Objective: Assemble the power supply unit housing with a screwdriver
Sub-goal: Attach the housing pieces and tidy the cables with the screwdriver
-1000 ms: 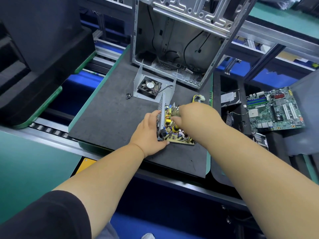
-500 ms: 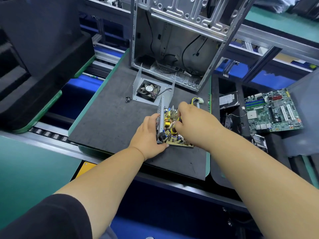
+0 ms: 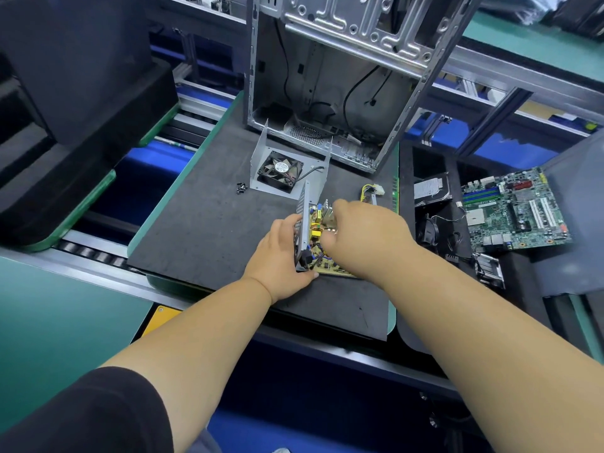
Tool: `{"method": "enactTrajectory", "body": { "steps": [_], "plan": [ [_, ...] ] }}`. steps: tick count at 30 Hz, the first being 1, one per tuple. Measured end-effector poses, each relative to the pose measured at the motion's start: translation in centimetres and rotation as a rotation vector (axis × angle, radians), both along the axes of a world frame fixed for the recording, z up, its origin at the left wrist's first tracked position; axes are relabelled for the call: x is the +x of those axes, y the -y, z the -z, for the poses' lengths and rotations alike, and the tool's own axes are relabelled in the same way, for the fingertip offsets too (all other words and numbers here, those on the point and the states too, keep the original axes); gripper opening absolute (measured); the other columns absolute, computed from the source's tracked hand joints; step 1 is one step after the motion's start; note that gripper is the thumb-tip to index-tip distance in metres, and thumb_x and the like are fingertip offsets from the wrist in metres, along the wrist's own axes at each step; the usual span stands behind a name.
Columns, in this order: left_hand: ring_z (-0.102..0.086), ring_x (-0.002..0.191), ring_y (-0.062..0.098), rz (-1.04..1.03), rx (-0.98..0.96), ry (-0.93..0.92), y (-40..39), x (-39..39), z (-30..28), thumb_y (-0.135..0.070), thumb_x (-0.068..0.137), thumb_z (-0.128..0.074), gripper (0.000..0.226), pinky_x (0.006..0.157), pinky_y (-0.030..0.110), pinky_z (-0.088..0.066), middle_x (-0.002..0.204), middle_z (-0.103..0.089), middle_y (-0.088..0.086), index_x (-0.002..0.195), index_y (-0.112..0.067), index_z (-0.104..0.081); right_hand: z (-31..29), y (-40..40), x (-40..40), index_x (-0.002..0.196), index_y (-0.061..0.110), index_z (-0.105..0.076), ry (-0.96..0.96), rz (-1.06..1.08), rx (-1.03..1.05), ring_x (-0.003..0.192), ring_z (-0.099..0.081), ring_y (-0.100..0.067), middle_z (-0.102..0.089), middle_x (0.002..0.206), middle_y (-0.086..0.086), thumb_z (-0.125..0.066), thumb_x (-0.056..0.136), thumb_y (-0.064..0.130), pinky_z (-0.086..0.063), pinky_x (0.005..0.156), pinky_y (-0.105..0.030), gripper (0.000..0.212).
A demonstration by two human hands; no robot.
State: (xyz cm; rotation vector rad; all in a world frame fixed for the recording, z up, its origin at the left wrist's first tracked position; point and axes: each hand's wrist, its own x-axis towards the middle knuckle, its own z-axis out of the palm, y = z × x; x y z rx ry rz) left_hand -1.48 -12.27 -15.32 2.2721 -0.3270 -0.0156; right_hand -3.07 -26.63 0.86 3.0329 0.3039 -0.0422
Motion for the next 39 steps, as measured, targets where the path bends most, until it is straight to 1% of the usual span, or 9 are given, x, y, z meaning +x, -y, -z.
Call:
{"method": "enactTrajectory", "body": {
  "steps": [5,8,11,17,21,26,31,35,39],
  "plan": [
    [-0.051,0.112,0.024,-0.005,0.005,-0.009,0.0,0.0,-0.2,-0.046,0.058,-0.082,0.106,0.087,0.047,-0.051,0.124,-0.034,-0.008,0.141,-0.041,-0.016,-0.6,0.6,0.1,0.107,0.011,-0.046,-0.123,-0.178,0.169,0.091,-0.052,-0.028,-0.054,0.104,-0.006,-0.057,0.095,0.031,-0.037,0.067,-0.036,0.025],
    [-0.051,0.112,0.025,0.001,0.009,-0.006,0.0,0.0,-0.2,-0.046,0.059,-0.082,0.107,0.088,0.048,-0.051,0.126,-0.035,-0.006,0.142,-0.041,-0.016,-0.4,0.8,0.6,0.101,0.014,-0.049,-0.073,-0.131,0.092,0.082,-0.054,-0.026,-0.052,0.087,0.0,-0.057,0.095,0.045,-0.043,0.063,-0.036,0.033],
    [-0.051,0.112,0.025,-0.004,0.005,-0.008,0.0,0.0,-0.2,-0.046,0.058,-0.082,0.106,0.088,0.048,-0.051,0.125,-0.035,-0.007,0.141,-0.042,-0.016,0.2,0.6,0.8,0.091,0.019,-0.051,0.006,-0.101,-0.085,0.071,-0.051,-0.025,-0.042,0.068,0.004,-0.042,0.099,0.049,-0.029,0.05,-0.029,0.032],
    [-0.051,0.111,0.025,-0.002,0.004,-0.005,0.0,0.0,-0.3,-0.047,0.058,-0.081,0.105,0.089,0.047,-0.051,0.125,-0.035,-0.007,0.141,-0.04,-0.017,0.5,0.2,0.5,0.064,0.019,-0.048,0.038,0.042,-0.201,0.049,-0.037,-0.017,-0.043,0.058,0.002,-0.025,0.103,0.051,-0.026,0.047,-0.022,0.055],
    [-0.051,0.111,0.024,0.001,0.001,0.002,0.0,0.0,-0.2,-0.047,0.059,-0.082,0.106,0.088,0.047,-0.051,0.124,-0.035,-0.007,0.142,-0.04,-0.016,-0.2,0.1,0.1,0.085,0.017,-0.045,-0.007,0.044,-0.06,0.067,-0.044,-0.024,-0.043,0.072,0.002,-0.036,0.099,0.045,-0.022,0.049,-0.028,0.033],
    [-0.052,0.111,0.021,0.001,0.003,0.003,0.0,0.0,-0.2,-0.046,0.058,-0.083,0.108,0.089,0.045,-0.051,0.122,-0.035,-0.008,0.142,-0.041,-0.015,-1.4,0.7,-0.1,0.104,0.013,-0.046,-0.12,-0.131,0.13,0.089,-0.053,-0.029,-0.056,0.104,-0.006,-0.054,0.096,0.031,-0.043,0.069,-0.038,0.022],
    [-0.051,0.11,0.021,-0.001,-0.006,0.015,0.0,0.0,-0.1,-0.046,0.057,-0.083,0.107,0.087,0.046,-0.052,0.121,-0.036,-0.009,0.14,-0.042,-0.017,-0.3,0.3,0.2,0.108,0.016,-0.055,-0.006,-0.099,-0.044,0.071,-0.05,-0.024,-0.042,0.07,0.004,-0.046,0.1,0.046,-0.028,0.048,-0.029,0.032],
    [-0.051,0.109,0.022,-0.001,-0.018,0.025,0.1,0.1,0.0,-0.046,0.055,-0.083,0.107,0.087,0.045,-0.051,0.12,-0.036,-0.009,0.14,-0.042,-0.018,0.5,0.2,0.0,0.088,0.022,-0.062,0.071,0.002,-0.173,0.049,-0.031,-0.016,-0.036,0.059,0.005,-0.028,0.105,0.043,-0.021,0.046,-0.023,0.043],
    [-0.052,0.108,0.023,0.0,-0.014,0.03,0.1,0.1,0.0,-0.046,0.055,-0.083,0.107,0.087,0.045,-0.051,0.119,-0.036,-0.009,0.14,-0.043,-0.016,0.5,0.0,-0.1,0.061,0.018,-0.045,0.07,0.083,-0.213,0.046,-0.034,-0.017,-0.04,0.056,0.001,-0.024,0.104,0.048,-0.025,0.047,-0.022,0.057]
  ]
}}
